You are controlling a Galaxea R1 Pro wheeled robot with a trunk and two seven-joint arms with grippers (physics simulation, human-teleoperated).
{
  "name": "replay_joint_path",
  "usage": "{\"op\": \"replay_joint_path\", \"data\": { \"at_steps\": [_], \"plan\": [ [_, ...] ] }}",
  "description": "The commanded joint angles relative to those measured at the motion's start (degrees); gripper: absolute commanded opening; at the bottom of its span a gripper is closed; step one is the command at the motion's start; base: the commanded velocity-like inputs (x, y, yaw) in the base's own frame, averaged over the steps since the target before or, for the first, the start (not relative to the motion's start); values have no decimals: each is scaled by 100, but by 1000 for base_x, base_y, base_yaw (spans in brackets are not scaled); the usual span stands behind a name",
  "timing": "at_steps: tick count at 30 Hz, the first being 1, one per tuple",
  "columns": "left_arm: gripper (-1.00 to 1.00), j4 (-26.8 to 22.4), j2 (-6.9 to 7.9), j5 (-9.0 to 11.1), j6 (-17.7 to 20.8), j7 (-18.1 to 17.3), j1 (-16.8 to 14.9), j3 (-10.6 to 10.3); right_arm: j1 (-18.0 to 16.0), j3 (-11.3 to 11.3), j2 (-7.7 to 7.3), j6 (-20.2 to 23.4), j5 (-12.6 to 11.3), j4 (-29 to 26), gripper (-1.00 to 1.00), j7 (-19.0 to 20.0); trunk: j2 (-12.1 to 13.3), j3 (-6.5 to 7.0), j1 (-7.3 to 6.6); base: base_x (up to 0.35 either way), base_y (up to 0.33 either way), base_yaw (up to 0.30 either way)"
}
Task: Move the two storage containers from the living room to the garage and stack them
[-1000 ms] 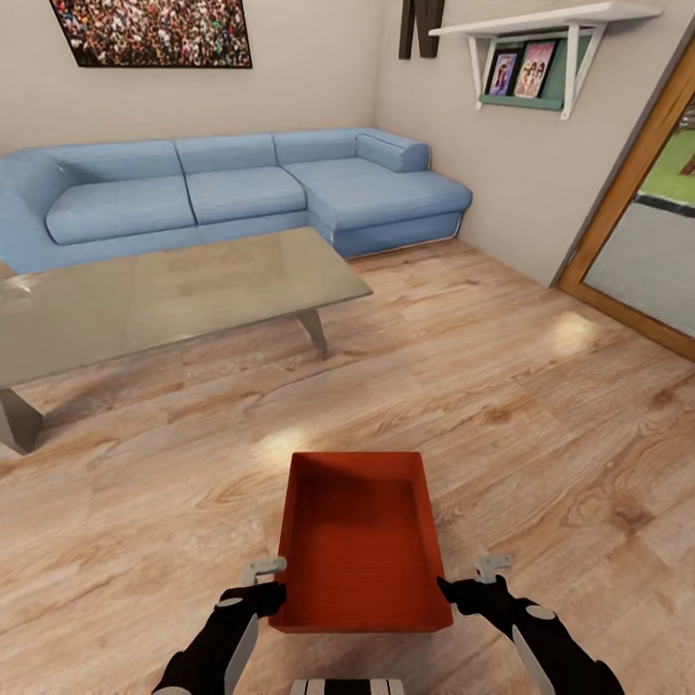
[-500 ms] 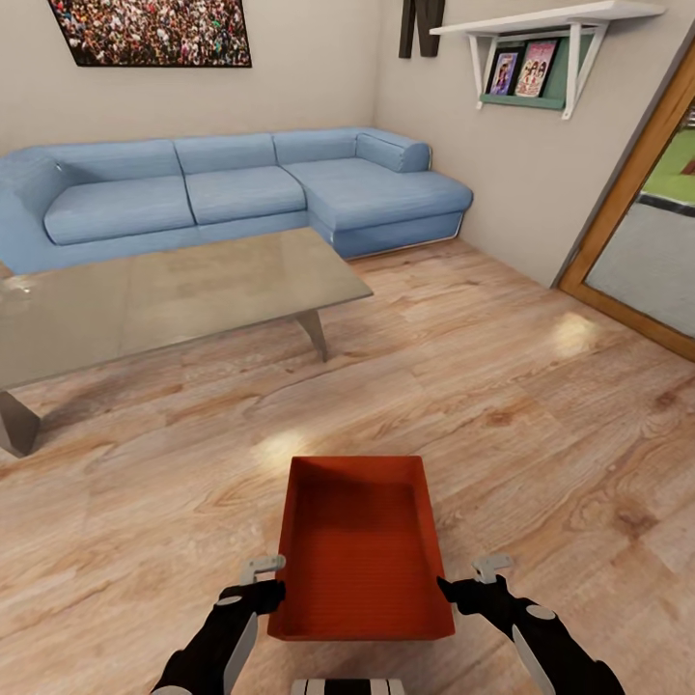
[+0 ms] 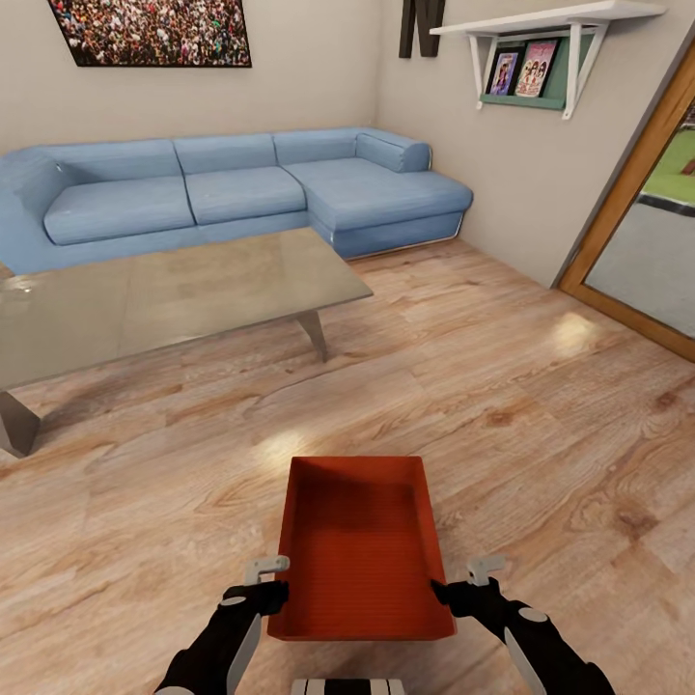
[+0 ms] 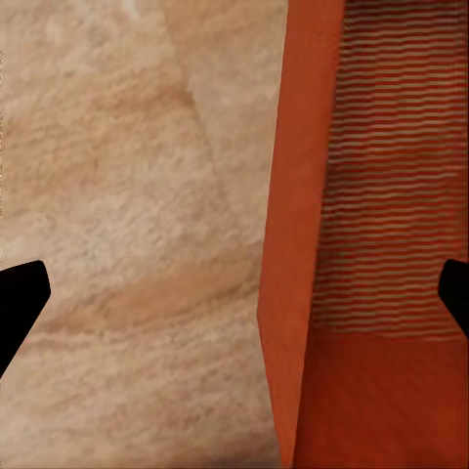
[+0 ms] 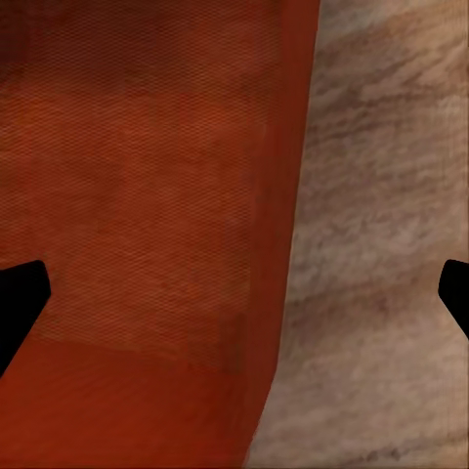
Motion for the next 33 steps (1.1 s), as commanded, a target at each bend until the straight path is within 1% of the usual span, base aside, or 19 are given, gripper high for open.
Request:
{"op": "replay_joint_path", "data": {
  "at_steps": [1, 5, 14, 18, 26, 33],
  "plan": [
    [100, -12, -8, -59, 35, -3, 1, 22, 0, 9, 18, 39, -12, -11, 100, 22, -2, -4, -1, 0, 0, 0],
    [100, -12, -8, -59, 40, 8, 3, 5, 0, 20, 45, 40, -7, -10, 100, 30, -2, -4, -1, 0, 0, 0],
    [100, -10, -8, -52, 41, 3, 3, -4, 0, 22, 49, 40, -14, -5, 100, 30, -2, -4, -1, 0, 0, 0],
    [100, -8, -8, -52, 41, 1, 3, -11, 0, 22, 49, 42, -15, -2, 100, 28, -162, -76, 87, 0, 0, 0],
    [100, -6, -8, -50, 49, -2, 3, -15, 0, 14, 49, 50, -15, 101, 100, 7, -162, -76, 87, 0, 0, 0],
    [100, -4, -8, -50, 57, 1, 3, -15, 0, 13, 49, 51, -15, 173, 100, 4, -443, -202, 241, 0, 0, 0]
  ]
}}
